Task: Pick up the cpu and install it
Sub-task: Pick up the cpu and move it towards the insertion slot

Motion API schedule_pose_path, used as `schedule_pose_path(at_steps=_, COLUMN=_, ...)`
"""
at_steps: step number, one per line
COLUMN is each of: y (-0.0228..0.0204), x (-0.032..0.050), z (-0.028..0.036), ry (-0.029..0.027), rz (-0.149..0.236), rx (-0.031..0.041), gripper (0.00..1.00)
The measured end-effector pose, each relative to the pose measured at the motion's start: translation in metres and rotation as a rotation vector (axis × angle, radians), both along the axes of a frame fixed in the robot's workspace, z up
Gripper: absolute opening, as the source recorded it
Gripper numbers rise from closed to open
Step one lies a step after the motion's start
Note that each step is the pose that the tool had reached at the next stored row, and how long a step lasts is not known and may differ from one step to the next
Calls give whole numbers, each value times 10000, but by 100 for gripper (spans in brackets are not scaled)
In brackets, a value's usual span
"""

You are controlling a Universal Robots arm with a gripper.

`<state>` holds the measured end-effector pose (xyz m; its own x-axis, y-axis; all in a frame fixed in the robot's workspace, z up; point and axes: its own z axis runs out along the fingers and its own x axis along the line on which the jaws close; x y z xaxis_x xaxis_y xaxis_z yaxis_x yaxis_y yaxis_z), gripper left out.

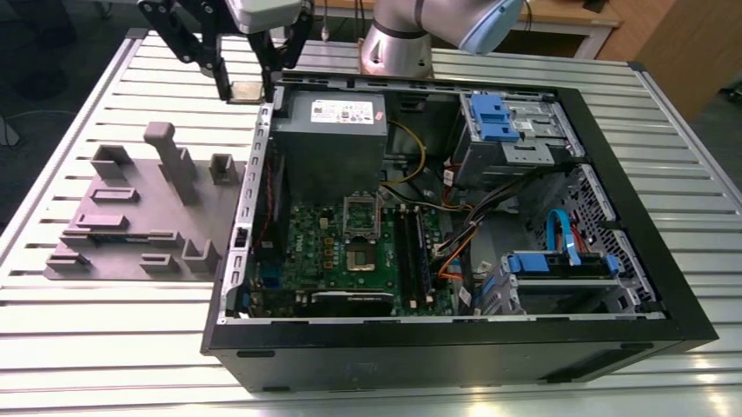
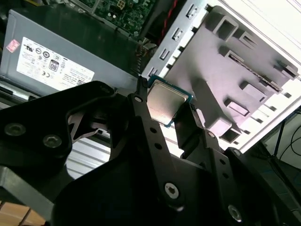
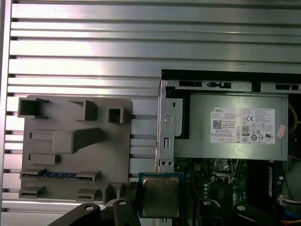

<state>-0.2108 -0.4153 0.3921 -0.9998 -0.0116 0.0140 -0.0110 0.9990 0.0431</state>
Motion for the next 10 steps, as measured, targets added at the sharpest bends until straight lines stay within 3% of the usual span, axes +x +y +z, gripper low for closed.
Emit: schedule_pose_path(at_steps=10, y=0, x=340, z=0, ry=0, rz=-1, rx=-1, gripper=47)
